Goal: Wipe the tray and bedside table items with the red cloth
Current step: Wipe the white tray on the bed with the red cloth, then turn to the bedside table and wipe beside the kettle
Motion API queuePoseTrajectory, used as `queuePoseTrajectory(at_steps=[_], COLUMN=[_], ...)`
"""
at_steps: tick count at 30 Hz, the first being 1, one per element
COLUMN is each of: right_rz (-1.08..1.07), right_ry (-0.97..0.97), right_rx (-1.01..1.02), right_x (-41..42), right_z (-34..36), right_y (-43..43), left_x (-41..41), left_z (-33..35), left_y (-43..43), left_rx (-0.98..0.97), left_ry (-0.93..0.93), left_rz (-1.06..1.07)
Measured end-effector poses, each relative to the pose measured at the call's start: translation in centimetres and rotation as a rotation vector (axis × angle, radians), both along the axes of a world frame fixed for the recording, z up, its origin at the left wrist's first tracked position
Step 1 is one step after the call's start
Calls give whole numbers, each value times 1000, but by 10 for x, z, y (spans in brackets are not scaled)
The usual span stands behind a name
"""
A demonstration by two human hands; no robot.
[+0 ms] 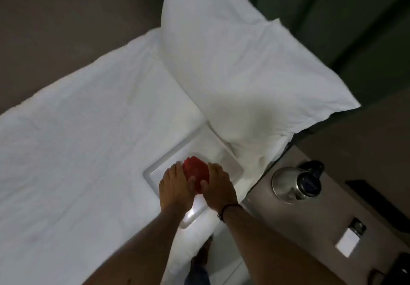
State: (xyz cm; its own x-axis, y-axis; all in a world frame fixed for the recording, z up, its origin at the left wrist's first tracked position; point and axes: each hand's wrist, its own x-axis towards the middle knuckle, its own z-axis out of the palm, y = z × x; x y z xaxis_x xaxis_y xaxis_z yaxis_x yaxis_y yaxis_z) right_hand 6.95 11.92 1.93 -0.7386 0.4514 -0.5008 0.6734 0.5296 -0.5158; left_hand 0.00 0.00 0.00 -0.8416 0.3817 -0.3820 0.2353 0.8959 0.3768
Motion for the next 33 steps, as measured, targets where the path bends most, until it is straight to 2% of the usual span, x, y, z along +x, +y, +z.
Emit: queuePoseTrajectory(at_steps=[6,8,10,13,17,19,21,23,24,28,31,33], right_rz=[47,3,-65,-120,-424,-584,-723,-886,-958,-1232,-1462,-1571], right_ry=[-194,-169,-124,-41,144,279,413,504,562,684,823,890], right_rx=[4,-38,-135,-293,-754,-1061,-1379,-1549,-1564,-1355,-1279,-1204], right_x=[-42,-44,-48,-44,-16,13,50,95,119,214,284,323], right_z=[-41,-51,-56,-53,-26,-7,9,23,28,36,26,10], right_y=[17,22,32,42,53,57,58,60,61,73,94,113], left_x=[-32,-38,-47,-52,-52,-40,-20,7,23,97,154,184], left_z=[-45,-47,-44,-32,3,29,54,69,73,78,64,38], left_y=[10,14,17,11,7,17,37,63,77,143,200,236], left_rx=[-105,-44,72,257,508,573,569,540,515,438,418,365], left_ry=[-127,-221,-368,-494,-746,-931,-1001,-914,-836,-471,-412,-303], left_rz=[22,81,184,300,363,299,186,10,-91,-510,-821,-939])
